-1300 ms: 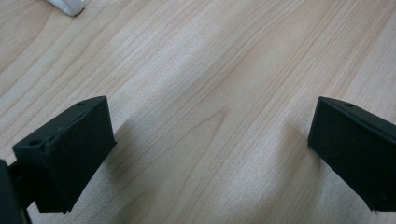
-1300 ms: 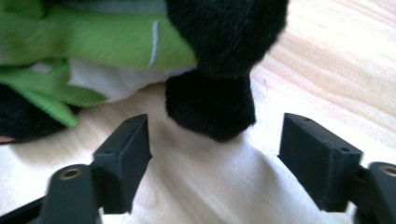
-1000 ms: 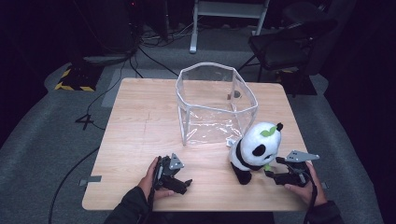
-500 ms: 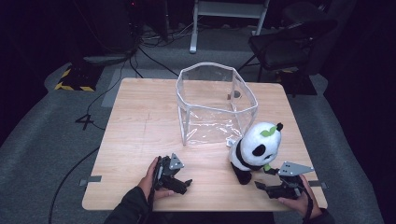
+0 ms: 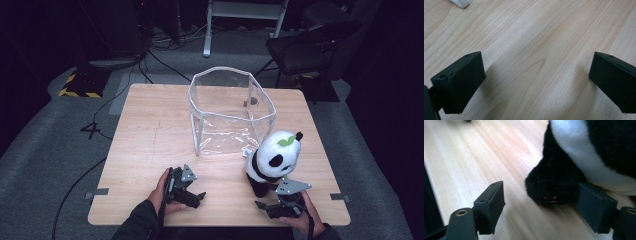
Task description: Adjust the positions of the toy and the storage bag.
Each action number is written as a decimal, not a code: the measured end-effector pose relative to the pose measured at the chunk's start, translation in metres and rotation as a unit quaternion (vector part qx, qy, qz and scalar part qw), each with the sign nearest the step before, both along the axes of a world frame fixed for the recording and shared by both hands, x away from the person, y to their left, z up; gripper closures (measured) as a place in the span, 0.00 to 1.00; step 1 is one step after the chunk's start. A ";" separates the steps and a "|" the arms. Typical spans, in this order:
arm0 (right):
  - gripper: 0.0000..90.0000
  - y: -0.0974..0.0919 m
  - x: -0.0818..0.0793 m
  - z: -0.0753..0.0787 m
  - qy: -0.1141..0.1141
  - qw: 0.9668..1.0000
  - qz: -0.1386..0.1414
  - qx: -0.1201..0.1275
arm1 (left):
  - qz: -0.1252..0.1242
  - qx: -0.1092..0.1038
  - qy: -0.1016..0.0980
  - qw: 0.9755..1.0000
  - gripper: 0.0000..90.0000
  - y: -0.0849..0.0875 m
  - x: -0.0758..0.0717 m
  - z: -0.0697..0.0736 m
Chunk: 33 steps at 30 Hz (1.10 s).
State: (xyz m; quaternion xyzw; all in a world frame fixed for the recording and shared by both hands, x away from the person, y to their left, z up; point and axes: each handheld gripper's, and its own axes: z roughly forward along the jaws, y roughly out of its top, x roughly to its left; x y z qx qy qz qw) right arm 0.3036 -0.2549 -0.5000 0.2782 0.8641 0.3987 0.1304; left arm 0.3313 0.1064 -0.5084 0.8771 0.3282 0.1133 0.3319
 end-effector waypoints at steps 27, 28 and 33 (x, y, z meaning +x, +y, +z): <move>0.60 -0.014 0.009 -0.003 -0.014 0.999 -0.035 -0.025 | 0.000 -0.001 -0.001 1.000 0.01 0.000 0.000 0.000; 0.60 -0.017 0.010 -0.003 -0.014 0.999 -0.035 -0.025 | 0.000 0.000 0.000 1.000 0.01 0.000 0.000 0.000; 0.61 -0.030 0.011 -0.002 -0.011 0.999 -0.039 -0.023 | 0.000 0.000 -0.001 1.000 0.01 0.000 0.000 0.000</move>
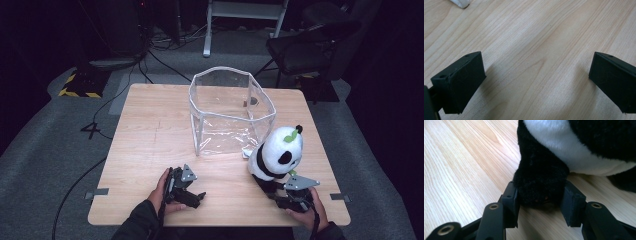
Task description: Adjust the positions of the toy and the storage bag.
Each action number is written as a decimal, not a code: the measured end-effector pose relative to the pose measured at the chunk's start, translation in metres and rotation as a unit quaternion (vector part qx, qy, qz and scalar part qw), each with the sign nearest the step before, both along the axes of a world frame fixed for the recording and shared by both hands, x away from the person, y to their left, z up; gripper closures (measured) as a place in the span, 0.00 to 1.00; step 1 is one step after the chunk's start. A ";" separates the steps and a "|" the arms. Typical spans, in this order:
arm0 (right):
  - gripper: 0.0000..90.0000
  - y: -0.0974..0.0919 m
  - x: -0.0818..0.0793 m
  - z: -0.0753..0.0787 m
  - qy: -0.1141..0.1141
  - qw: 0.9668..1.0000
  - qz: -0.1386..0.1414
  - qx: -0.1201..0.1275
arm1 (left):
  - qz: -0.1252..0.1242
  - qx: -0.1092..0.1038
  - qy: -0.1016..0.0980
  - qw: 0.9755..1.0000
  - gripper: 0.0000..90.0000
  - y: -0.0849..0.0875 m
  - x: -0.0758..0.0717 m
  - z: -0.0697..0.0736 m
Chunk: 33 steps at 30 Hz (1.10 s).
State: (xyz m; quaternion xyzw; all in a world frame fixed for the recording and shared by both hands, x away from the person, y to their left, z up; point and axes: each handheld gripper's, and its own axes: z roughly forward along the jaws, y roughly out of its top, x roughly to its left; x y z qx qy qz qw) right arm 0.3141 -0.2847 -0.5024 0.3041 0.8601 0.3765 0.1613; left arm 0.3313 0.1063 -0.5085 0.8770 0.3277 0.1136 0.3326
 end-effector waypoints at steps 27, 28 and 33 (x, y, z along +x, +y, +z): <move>0.59 -0.056 0.002 0.002 0.025 1.000 -0.008 0.005 | 0.000 0.000 0.000 1.000 0.01 0.000 0.000 0.000; 0.58 -0.058 0.002 0.002 0.025 1.000 -0.010 0.004 | 0.001 0.000 0.000 1.000 0.01 0.000 0.000 0.000; 0.58 -0.067 0.001 0.002 0.026 0.999 -0.021 0.004 | 0.001 0.000 0.000 1.000 0.01 0.000 0.000 0.000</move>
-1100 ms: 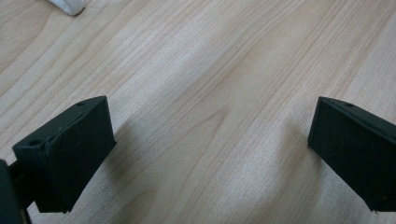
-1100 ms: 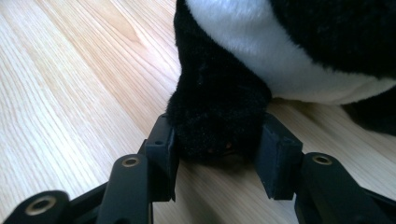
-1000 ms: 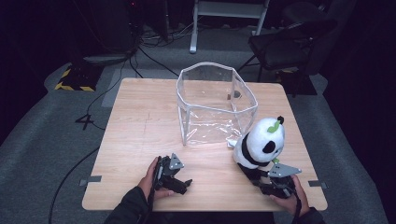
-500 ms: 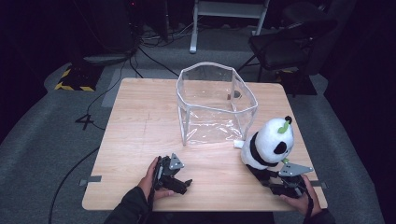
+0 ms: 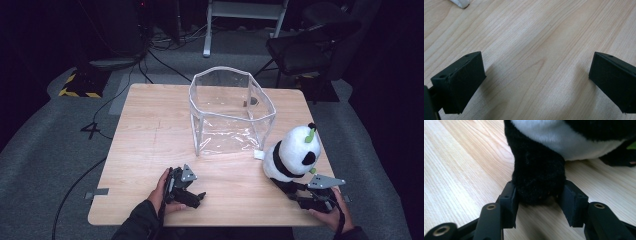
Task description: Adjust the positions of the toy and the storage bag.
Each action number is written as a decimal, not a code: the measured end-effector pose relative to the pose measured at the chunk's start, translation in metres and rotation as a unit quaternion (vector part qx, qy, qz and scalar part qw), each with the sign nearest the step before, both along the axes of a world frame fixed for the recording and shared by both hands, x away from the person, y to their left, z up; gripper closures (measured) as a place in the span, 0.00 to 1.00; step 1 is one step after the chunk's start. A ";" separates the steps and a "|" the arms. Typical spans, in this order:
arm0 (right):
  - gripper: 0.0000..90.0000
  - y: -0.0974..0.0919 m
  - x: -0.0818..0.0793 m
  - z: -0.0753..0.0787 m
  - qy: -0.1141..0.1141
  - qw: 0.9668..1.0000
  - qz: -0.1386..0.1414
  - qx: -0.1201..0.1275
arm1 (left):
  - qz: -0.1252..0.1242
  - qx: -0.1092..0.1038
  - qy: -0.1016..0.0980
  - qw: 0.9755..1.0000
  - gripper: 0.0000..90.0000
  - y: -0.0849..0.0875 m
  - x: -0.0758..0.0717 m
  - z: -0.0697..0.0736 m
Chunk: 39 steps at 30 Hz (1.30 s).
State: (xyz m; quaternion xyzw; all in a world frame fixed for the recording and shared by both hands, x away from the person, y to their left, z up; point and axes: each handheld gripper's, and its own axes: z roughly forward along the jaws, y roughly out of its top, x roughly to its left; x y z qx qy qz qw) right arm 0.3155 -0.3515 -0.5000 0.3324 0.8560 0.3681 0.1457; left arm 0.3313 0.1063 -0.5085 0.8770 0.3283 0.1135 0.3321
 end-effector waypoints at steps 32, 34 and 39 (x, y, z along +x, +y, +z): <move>0.24 -0.014 -0.011 0.025 -0.047 0.995 -0.086 0.033 | 0.000 0.000 0.000 1.000 0.01 0.000 0.000 0.000; 0.25 -0.009 -0.008 0.018 -0.045 0.995 -0.085 0.035 | 0.000 0.000 0.000 1.000 0.01 0.000 0.000 0.000; 0.26 0.003 0.001 0.008 -0.038 0.995 -0.086 0.023 | 0.000 0.000 0.000 1.000 0.01 0.000 0.000 0.000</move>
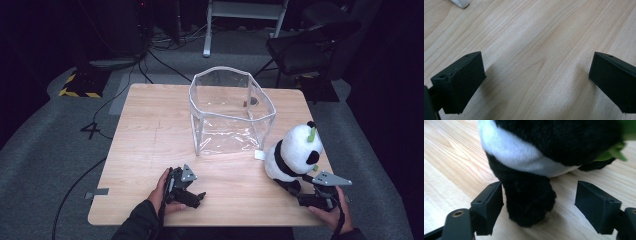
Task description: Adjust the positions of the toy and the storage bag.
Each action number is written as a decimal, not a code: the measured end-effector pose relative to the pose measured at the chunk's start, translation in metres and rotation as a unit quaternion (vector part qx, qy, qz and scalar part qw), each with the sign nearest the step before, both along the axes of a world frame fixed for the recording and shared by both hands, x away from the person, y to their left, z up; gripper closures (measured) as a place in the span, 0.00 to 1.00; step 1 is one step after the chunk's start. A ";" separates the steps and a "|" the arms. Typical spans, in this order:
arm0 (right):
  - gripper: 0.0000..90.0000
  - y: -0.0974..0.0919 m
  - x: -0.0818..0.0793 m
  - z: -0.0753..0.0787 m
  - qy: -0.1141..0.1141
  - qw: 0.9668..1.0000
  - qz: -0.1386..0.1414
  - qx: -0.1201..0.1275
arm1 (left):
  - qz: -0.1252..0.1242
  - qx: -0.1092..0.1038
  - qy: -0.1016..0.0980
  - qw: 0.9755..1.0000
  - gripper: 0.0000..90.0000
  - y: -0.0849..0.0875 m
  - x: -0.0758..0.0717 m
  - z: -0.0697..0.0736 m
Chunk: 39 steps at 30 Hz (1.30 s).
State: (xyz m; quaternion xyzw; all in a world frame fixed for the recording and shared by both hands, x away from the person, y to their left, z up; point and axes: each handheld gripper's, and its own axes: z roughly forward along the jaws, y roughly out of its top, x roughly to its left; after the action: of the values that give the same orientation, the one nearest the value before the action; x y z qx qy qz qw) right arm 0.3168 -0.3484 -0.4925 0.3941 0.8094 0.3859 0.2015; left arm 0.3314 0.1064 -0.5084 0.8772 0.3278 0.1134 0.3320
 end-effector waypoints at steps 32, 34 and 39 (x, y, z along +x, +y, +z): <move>0.21 -0.022 -0.002 0.039 -0.061 0.997 -0.039 0.016 | 0.000 0.000 0.000 1.000 0.01 0.000 0.000 0.000; 0.20 -0.018 -0.002 0.046 -0.066 0.997 -0.037 0.018 | 0.000 0.000 0.000 1.000 0.01 0.000 0.000 0.000; 0.20 -0.010 -0.006 0.060 -0.092 0.995 -0.034 0.029 | 0.000 0.000 0.000 1.000 0.01 0.000 0.000 0.000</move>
State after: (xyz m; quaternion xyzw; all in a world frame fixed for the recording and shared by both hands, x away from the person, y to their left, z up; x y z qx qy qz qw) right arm 0.3111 -0.3582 -0.4327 0.3896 0.7619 0.4371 0.2768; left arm 0.3313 0.1064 -0.5084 0.8772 0.3277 0.1136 0.3320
